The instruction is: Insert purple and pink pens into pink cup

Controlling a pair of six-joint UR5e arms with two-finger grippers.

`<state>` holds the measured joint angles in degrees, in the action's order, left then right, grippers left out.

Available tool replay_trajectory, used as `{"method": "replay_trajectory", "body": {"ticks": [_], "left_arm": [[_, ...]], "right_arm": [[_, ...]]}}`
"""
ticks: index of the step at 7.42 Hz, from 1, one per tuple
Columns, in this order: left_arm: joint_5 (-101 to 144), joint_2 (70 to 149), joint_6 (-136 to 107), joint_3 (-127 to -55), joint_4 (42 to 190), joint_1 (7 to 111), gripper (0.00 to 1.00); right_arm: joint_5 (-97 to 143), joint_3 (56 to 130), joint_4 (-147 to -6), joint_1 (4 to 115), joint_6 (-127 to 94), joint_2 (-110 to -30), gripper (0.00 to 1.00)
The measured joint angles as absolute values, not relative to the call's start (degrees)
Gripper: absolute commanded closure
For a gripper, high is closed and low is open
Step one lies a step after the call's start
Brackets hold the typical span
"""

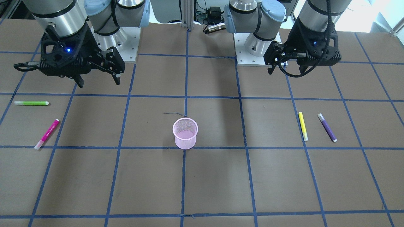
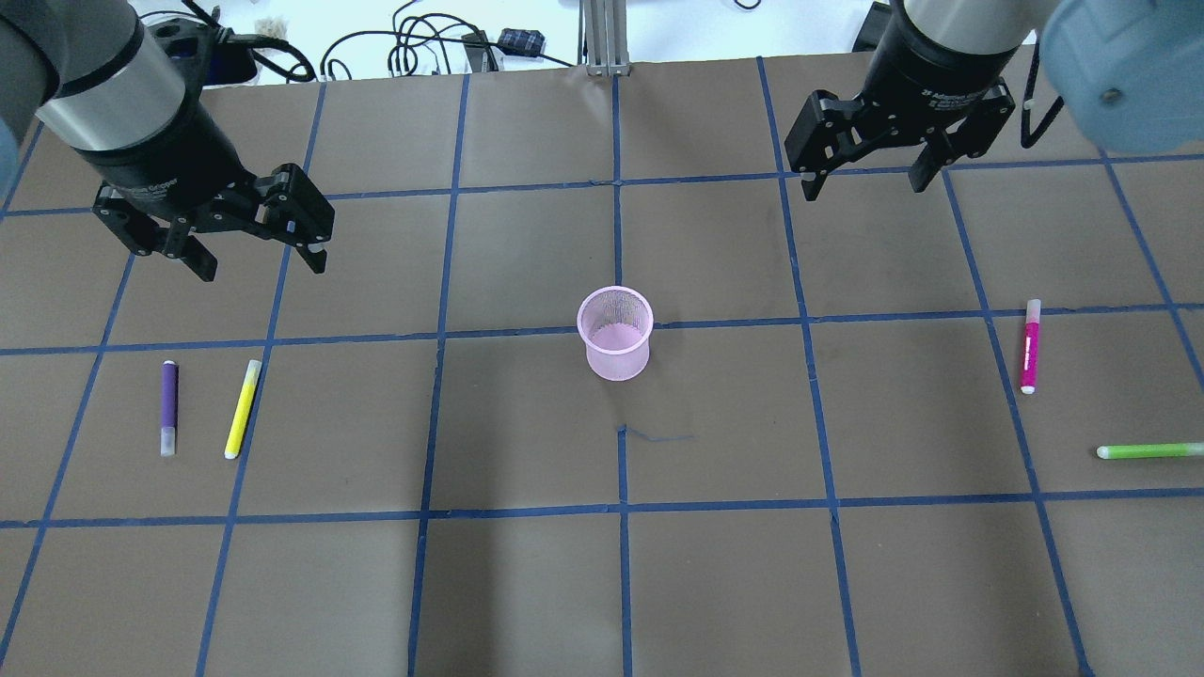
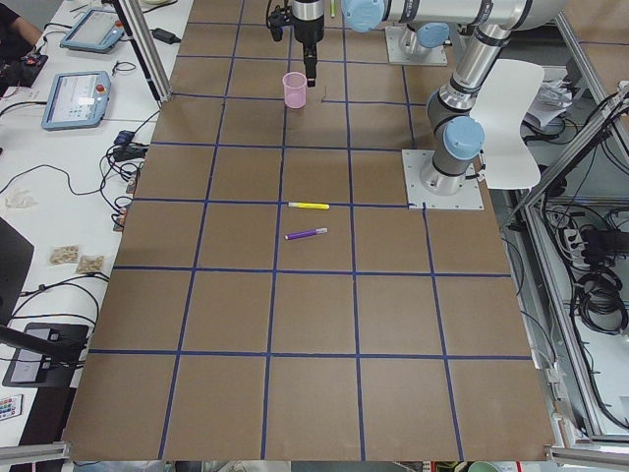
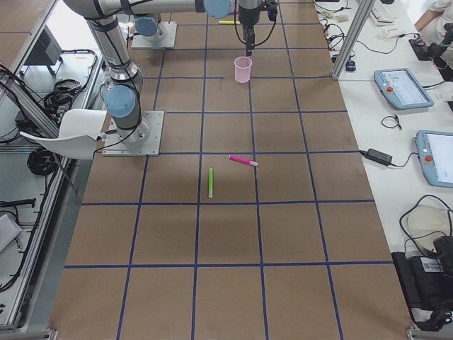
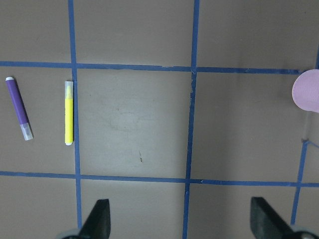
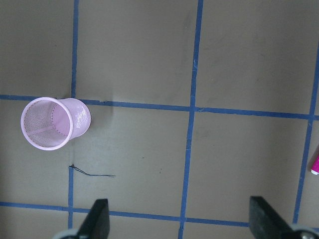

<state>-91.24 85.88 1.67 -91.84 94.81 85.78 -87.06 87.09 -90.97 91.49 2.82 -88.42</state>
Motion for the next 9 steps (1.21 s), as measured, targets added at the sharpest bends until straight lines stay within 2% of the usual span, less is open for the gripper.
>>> {"method": "replay_trajectory", "body": {"ticks": [3,5,7,9], "left_arm": [[-91.43,85.85,1.69,-91.73,94.75,85.78,0.00],[-91.53,85.59,1.80,-91.55,94.44,85.60,0.00],[-91.47,86.37,1.86,-91.44,92.94,83.93,0.00],[-91.35,88.67,1.98,-92.99,89.11,78.01,0.00]], "right_arm": [[-88.03,87.86,-91.18,89.82,7.14,-88.34,0.00],[-88.52,89.87,-91.64,84.28,8.29,-88.04,0.00],[-89.85,96.75,-100.15,76.87,9.33,-87.04,0.00],[-91.65,108.69,-115.46,69.84,13.29,-86.52,0.00]]}}
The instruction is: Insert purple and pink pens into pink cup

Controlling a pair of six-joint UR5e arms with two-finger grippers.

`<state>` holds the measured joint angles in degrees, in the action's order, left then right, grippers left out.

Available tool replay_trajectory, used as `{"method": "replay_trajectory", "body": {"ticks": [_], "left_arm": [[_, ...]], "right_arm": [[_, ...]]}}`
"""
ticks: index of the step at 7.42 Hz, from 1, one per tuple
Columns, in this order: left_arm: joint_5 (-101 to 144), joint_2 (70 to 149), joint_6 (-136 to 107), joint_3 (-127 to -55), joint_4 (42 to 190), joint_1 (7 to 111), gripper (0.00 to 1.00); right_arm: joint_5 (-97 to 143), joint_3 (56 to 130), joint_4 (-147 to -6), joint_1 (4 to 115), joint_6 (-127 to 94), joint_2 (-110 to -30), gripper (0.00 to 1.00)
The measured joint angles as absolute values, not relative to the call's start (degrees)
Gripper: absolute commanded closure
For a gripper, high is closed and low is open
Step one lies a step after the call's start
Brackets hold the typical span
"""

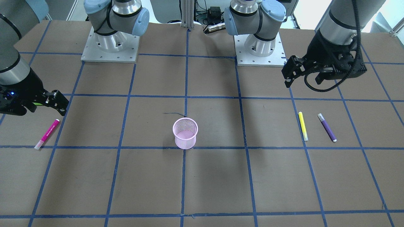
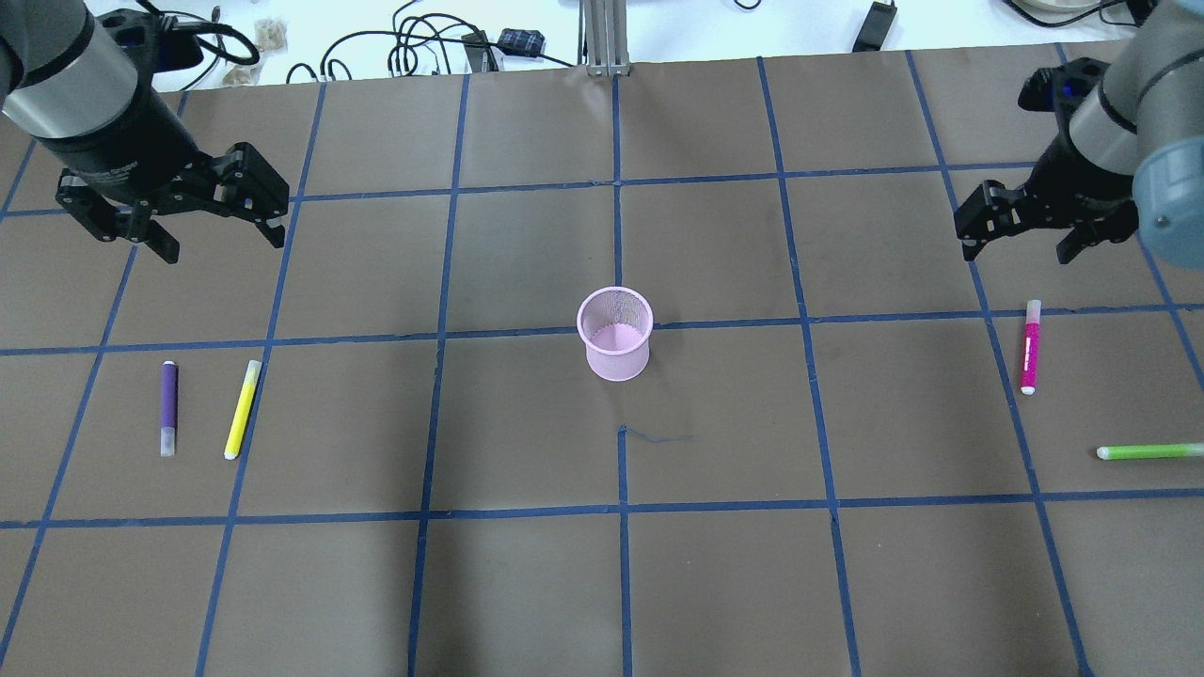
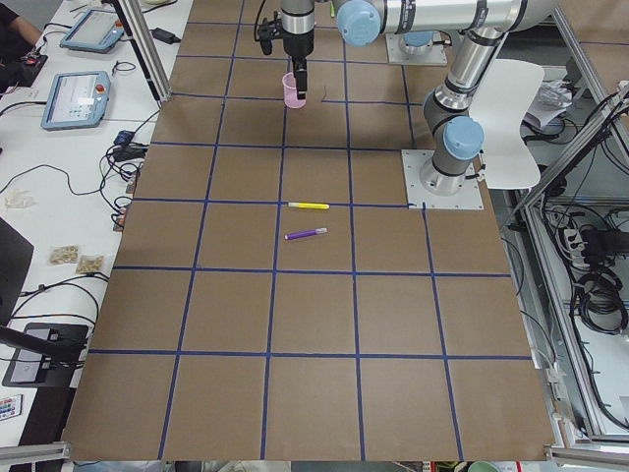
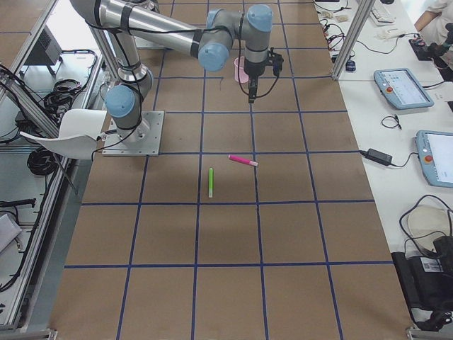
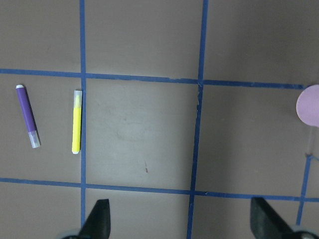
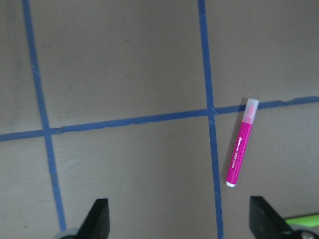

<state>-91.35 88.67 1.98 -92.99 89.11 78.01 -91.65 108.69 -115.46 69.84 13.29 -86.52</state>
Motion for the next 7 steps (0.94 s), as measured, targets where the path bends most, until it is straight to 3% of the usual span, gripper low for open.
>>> {"method": "replay_trajectory", "body": {"ticks": [2,4,7], "left_arm": [[-91.23,91.87,2.73,-94.81,86.80,68.97,0.00],[-91.27,95.55,8.54,-96.78,81.73,61.59,0.00],[-91.22,101.49,13.06,-98.96,74.63,54.36,0.00]], "right_arm": [[-91.56,118.73,-130.16,63.13,17.03,-84.10,0.00],[-91.57,122.11,-137.48,60.61,17.55,-79.40,0.02],[-91.96,123.98,-140.72,60.17,17.63,-75.88,0.29]]}}
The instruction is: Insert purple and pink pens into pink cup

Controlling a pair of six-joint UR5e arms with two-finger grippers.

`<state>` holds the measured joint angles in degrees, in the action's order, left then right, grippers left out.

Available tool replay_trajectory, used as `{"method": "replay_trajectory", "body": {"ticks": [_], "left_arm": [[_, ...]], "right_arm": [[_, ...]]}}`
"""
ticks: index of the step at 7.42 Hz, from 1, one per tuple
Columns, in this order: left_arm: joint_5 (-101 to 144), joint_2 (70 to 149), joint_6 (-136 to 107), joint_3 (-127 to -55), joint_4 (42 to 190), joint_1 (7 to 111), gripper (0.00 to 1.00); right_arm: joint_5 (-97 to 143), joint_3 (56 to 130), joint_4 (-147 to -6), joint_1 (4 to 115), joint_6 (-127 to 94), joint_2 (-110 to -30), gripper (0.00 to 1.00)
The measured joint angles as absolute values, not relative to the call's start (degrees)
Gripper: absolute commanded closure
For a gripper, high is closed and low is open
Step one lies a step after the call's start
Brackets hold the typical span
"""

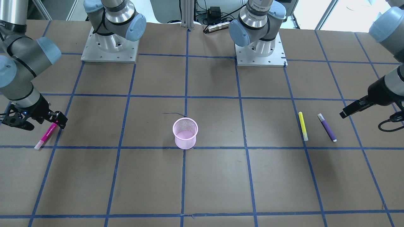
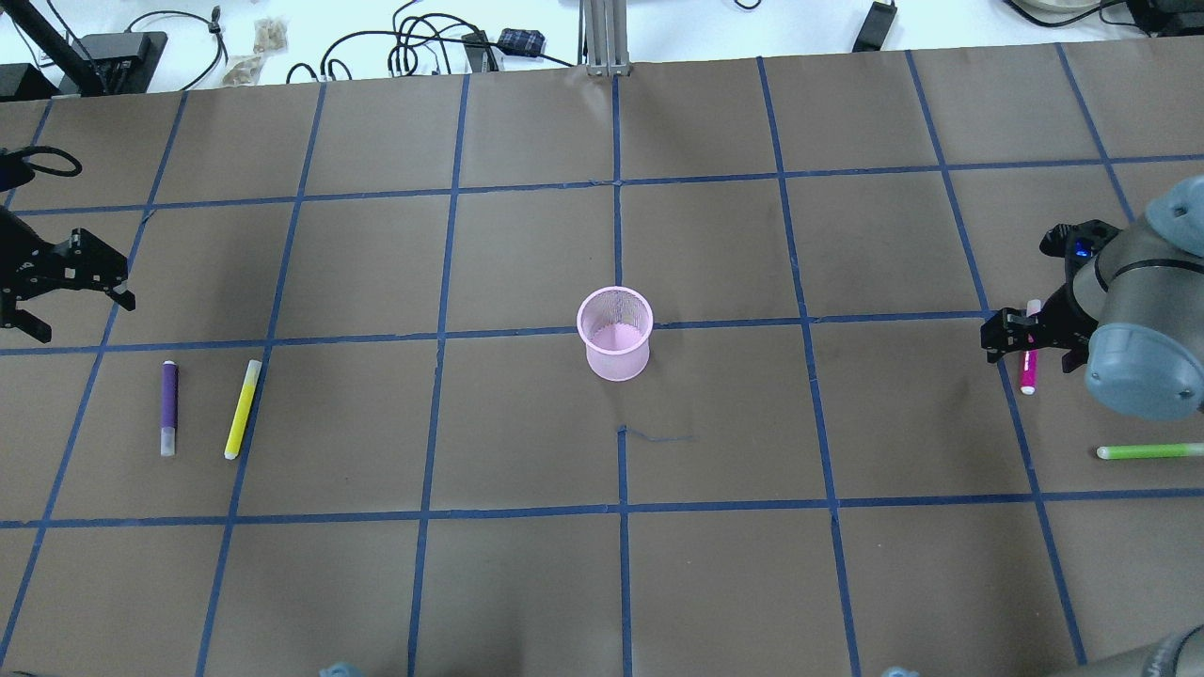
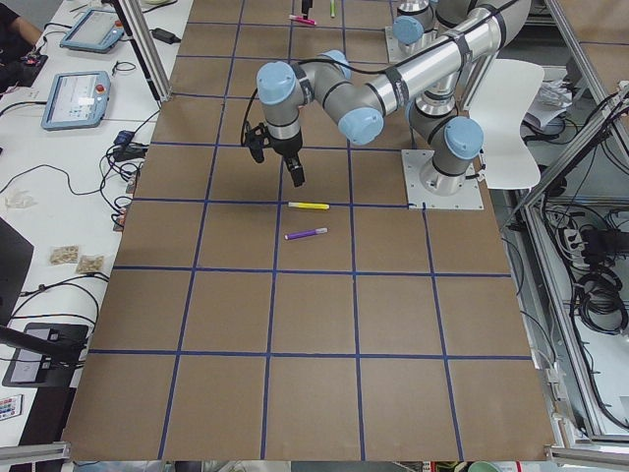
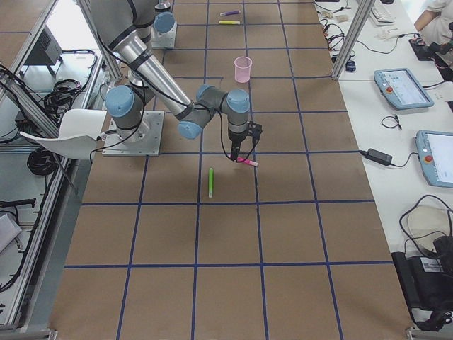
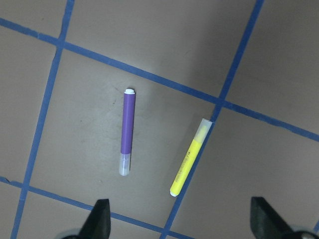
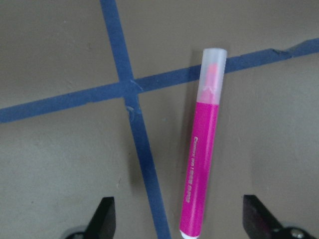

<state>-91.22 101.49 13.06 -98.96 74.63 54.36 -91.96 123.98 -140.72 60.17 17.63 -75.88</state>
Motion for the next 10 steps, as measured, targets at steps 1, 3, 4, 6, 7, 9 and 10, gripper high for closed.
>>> {"method": "replay_trajectory", "body": {"ticks": [1,3,4,6,7,9,10], "left_arm": [[-91.20,104.20,13.21,-99.47,70.81,53.66,0.00],[-91.05,109.72,13.06,-100.37,63.62,53.17,0.00],[-90.93,111.86,12.87,-100.62,61.66,53.14,0.00],[-90.81,114.74,12.57,-102.02,58.25,53.22,0.04],[-90.80,115.59,12.52,-102.95,57.06,53.33,0.07],[-90.77,116.75,12.50,-103.65,56.20,53.48,0.31],[-90.73,117.07,12.60,-103.74,56.10,53.51,0.45]], "right_arm": [[-92.10,124.14,-141.05,60.00,17.84,-75.47,0.37],[-91.97,124.05,-141.25,58.91,18.50,-75.17,0.55],[-91.83,123.90,-141.25,58.22,18.96,-75.08,0.55],[-91.49,123.87,-141.13,57.65,19.05,-74.75,0.55],[-91.39,123.87,-141.11,57.60,18.99,-74.67,0.55],[-91.21,123.80,-141.20,57.57,19.00,-74.64,0.81],[-91.17,123.77,-141.21,57.57,19.13,-74.65,0.87]]}}
